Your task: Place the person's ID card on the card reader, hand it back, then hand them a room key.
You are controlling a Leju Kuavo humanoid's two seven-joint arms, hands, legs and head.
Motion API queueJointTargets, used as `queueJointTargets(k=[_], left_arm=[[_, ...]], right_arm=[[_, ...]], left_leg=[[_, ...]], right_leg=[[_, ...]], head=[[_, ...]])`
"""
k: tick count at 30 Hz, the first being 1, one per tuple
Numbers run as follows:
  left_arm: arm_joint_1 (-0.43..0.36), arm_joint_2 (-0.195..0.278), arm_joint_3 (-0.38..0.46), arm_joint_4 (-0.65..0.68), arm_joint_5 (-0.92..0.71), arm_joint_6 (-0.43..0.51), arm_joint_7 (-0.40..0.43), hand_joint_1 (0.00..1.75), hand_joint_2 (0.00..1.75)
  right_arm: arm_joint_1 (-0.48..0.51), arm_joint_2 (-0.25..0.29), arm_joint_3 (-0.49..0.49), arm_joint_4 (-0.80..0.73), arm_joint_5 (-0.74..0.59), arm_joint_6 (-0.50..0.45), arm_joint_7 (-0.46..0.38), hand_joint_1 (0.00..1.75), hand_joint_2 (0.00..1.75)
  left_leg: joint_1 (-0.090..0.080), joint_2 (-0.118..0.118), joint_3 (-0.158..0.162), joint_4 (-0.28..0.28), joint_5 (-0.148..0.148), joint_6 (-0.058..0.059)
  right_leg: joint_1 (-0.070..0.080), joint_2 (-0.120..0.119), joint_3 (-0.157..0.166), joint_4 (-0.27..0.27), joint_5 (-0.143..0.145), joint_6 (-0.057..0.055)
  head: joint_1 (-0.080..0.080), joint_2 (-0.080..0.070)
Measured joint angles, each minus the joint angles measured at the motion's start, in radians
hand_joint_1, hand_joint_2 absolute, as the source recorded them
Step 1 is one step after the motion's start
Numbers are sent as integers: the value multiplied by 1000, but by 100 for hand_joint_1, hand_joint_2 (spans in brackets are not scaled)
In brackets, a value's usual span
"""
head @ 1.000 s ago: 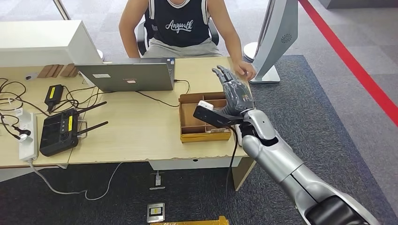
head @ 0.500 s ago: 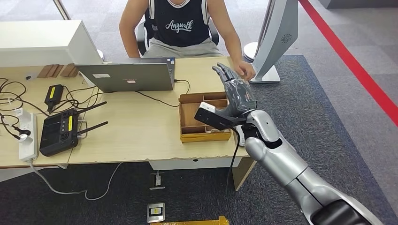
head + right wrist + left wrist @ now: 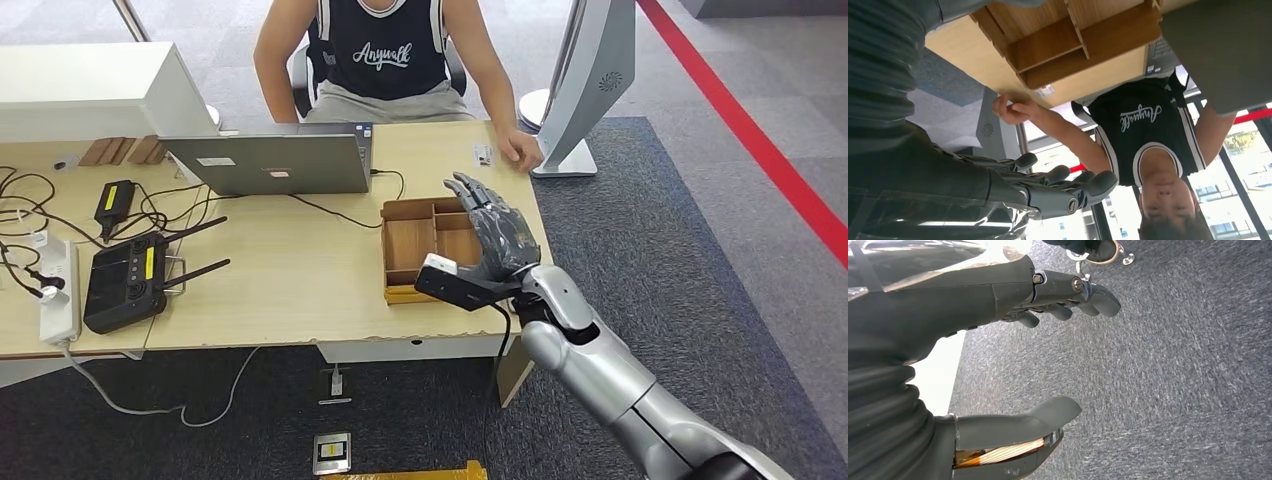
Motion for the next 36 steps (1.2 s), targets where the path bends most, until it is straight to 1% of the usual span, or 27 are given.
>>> queueJointTargets(k=[3,7,10,12,25,36], left_arm=[[-1,0,0,0,-1,1,0,0,175],[-2,0,0,0,-1,-2,9,0,175],[-1,0,0,0,-1,-4,10,0,175],[-2,0,0,0,-1,-4,10,0,175],[-3,0,0,0,-1,-5,10,0,175],[-3,1,0,0,-1,-6,3,0,175]], right_arm=[[35,-1,5,-1,28,23,0,0,175],[98,0,20,-1,88,122,25,0,175],[148,2,36,-5,105,134,38,0,175],[164,2,44,-8,106,136,39,0,175],[178,0,73,-12,106,137,40,0,175],[182,-1,78,-12,126,153,46,0,175]], left_leg=[[0,0,0,0,0,0],[0,0,0,0,0,0],[0,0,0,0,0,0],[0,0,0,0,0,0],[0,0,0,0,0,0],[0,0,0,0,0,0]], right_leg=[[0,0,0,0,0,0],[0,0,0,0,-1,0],[0,0,0,0,-1,0],[0,0,0,0,-1,0],[0,0,0,0,-1,0],[0,0,0,0,-1,0]], head=[[0,0],[0,0],[0,0],[0,0],[0,0],[0,0]])
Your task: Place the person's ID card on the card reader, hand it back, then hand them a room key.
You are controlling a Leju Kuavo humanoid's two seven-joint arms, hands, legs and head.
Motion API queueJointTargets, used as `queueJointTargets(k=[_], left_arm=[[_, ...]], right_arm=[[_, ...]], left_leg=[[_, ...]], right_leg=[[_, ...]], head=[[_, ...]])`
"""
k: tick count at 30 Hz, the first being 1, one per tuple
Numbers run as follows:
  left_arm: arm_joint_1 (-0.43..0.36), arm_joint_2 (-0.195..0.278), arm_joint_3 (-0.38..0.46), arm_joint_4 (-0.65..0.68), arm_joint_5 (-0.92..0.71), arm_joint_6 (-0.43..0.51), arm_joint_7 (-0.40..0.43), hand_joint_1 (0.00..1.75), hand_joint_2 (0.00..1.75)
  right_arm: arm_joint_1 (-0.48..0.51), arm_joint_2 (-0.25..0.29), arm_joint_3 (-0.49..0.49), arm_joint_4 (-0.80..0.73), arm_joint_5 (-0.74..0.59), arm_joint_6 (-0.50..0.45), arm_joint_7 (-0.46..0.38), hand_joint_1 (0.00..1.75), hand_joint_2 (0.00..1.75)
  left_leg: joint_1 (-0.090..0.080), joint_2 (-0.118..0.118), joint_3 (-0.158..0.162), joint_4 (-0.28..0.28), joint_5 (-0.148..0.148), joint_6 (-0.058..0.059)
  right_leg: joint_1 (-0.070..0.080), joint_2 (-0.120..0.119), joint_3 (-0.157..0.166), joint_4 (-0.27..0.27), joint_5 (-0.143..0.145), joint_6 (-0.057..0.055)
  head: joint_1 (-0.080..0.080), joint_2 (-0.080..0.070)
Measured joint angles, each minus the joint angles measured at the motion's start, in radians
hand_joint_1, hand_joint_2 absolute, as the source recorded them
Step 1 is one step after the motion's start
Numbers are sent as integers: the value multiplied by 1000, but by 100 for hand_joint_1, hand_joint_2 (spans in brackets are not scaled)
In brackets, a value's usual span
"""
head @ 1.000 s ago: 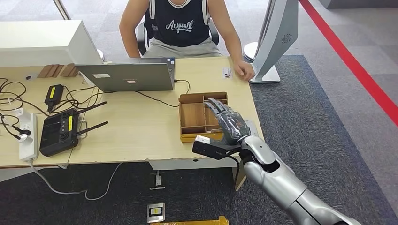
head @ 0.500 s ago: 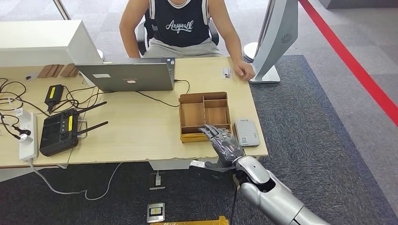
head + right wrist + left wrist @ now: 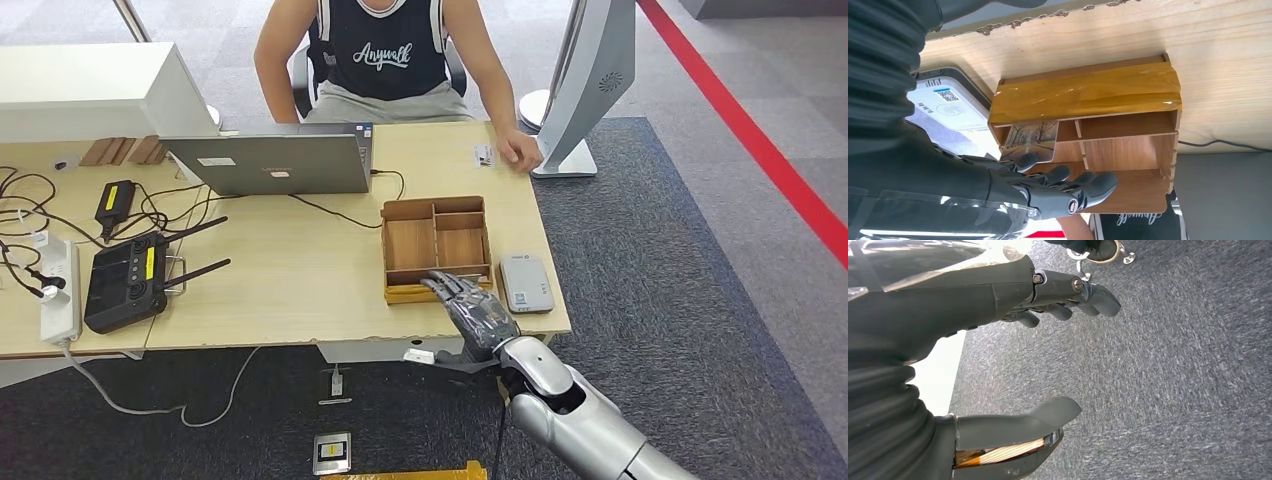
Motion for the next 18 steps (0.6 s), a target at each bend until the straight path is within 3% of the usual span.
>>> queueJointTargets(k=[6,18], left_arm=[[1,1,0,0,0,-6,-6,0,175],[0,1,0,0,0,-10,-2,0,175]], right_arm=[[-9,-1,-10,3,54,-83,42,0,175],[-117,25,-33,43,77,-234,16,0,175]], left_leg=[[0,0,0,0,0,0],[0,0,0,0,0,0]], right_leg=[[0,0,0,0,0,0],[0,0,0,0,0,0]], head=[[0,0],[0,0]])
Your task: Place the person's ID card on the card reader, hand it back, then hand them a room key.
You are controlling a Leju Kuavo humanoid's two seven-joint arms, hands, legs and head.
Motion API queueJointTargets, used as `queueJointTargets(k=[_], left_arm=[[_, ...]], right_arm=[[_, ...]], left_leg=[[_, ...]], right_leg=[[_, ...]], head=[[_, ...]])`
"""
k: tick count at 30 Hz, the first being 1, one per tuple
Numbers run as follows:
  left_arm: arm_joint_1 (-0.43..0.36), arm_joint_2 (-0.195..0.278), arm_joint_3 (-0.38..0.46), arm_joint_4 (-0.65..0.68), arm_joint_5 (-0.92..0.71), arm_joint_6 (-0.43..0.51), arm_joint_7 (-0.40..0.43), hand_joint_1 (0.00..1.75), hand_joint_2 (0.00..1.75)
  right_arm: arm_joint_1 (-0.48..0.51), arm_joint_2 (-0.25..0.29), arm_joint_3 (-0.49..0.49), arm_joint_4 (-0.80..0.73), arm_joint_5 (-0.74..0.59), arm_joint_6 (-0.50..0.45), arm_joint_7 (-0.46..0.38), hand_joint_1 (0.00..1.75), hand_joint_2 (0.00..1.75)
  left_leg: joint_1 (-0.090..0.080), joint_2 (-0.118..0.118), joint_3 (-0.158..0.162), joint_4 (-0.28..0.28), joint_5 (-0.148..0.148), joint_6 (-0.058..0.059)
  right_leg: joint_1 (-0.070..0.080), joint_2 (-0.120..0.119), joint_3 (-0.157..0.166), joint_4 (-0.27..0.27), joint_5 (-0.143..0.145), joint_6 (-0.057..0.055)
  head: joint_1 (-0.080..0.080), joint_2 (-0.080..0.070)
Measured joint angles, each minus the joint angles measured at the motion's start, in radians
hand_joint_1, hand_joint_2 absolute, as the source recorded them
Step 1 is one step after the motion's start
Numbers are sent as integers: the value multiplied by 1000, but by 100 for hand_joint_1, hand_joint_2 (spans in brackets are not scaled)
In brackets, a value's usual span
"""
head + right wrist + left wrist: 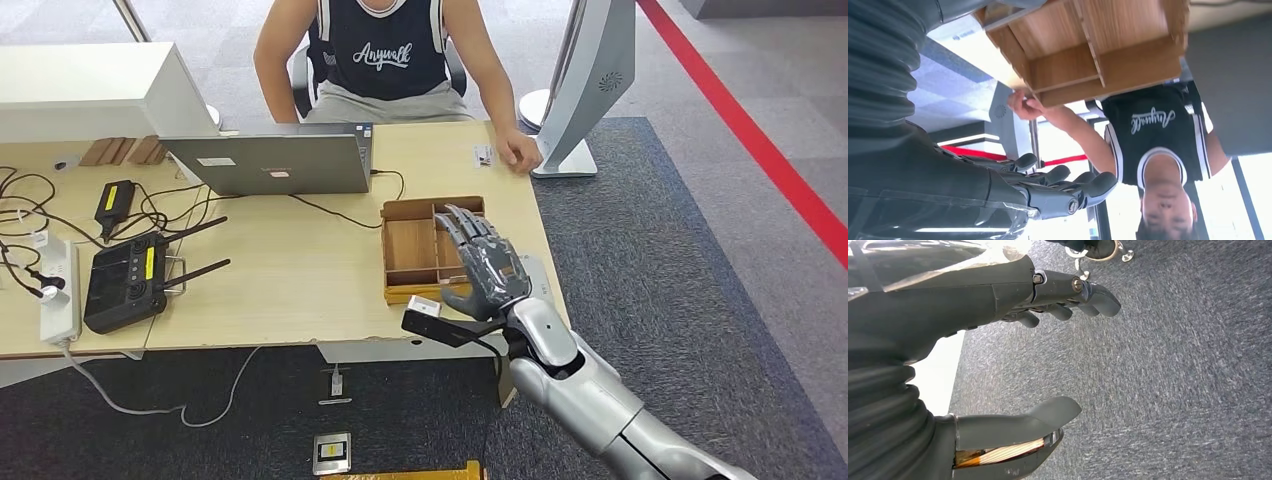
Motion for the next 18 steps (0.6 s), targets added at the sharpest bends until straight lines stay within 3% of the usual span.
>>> queueJointTargets(k=[18], left_arm=[[1,0,0,0,0,0,-3,0,175]], right_arm=[[-54,13,-32,-85,26,-22,5,0,175]], left_leg=[[0,0,0,0,0,0]], right_leg=[[0,0,0,0,0,0]], head=[[0,0]])
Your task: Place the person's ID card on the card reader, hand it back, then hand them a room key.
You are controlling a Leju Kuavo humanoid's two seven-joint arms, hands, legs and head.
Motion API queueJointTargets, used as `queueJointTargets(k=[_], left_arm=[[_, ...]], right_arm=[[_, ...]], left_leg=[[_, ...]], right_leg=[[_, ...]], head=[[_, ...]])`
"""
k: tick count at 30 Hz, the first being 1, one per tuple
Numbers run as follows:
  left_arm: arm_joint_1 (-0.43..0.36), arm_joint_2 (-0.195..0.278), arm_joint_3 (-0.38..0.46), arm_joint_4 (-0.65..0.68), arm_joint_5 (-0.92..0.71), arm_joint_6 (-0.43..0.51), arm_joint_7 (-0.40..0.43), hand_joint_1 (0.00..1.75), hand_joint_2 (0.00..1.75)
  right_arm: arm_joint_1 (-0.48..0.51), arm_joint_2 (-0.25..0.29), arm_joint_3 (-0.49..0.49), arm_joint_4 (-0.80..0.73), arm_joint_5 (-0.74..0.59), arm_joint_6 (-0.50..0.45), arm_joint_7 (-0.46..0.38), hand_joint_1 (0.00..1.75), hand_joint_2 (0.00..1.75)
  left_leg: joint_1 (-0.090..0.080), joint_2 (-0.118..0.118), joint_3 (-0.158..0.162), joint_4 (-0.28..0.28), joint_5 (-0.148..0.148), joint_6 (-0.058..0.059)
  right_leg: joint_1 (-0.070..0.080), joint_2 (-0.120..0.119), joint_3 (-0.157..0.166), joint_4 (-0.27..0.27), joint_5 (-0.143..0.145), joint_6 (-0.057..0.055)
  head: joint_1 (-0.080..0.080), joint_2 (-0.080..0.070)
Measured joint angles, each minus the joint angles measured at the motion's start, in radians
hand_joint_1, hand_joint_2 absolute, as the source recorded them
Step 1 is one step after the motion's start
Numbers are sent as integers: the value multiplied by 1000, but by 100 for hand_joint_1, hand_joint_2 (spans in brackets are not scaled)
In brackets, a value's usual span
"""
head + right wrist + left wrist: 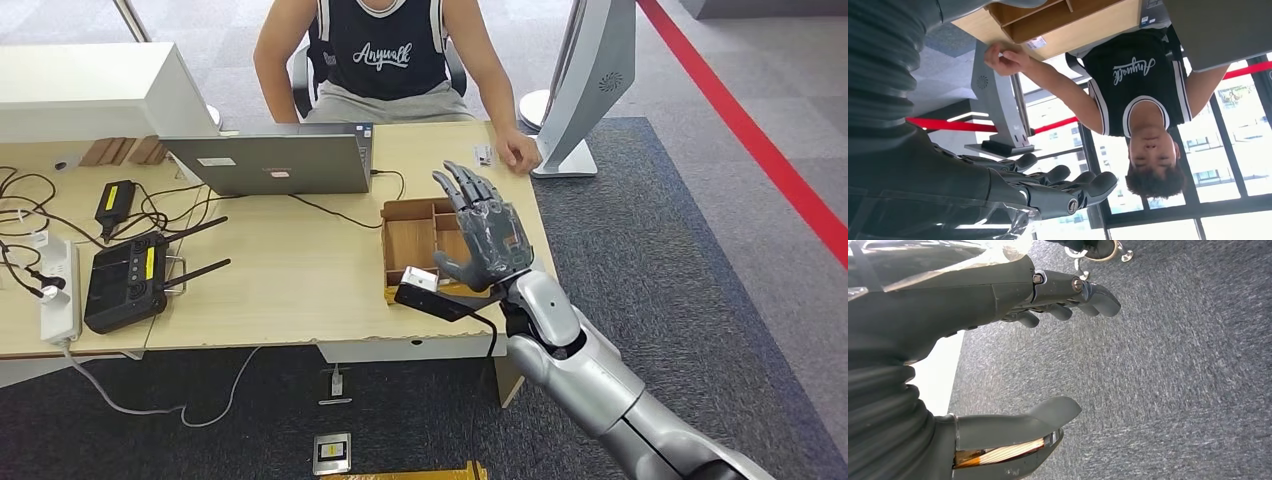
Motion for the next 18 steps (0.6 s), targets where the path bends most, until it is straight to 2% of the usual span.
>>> queueJointTargets(k=[11,18], left_arm=[[0,0,0,0,0,1,-6,0,175],[0,0,-3,0,0,-4,-7,0,175]], right_arm=[[2,-1,-11,-39,12,19,11,0,175],[13,-5,-12,-26,17,158,23,0,175]], left_leg=[[0,0,0,0,0,0],[0,0,0,0,0,0]], right_leg=[[0,0,0,0,0,0],[0,0,0,0,0,0]], head=[[0,0],[0,0]])
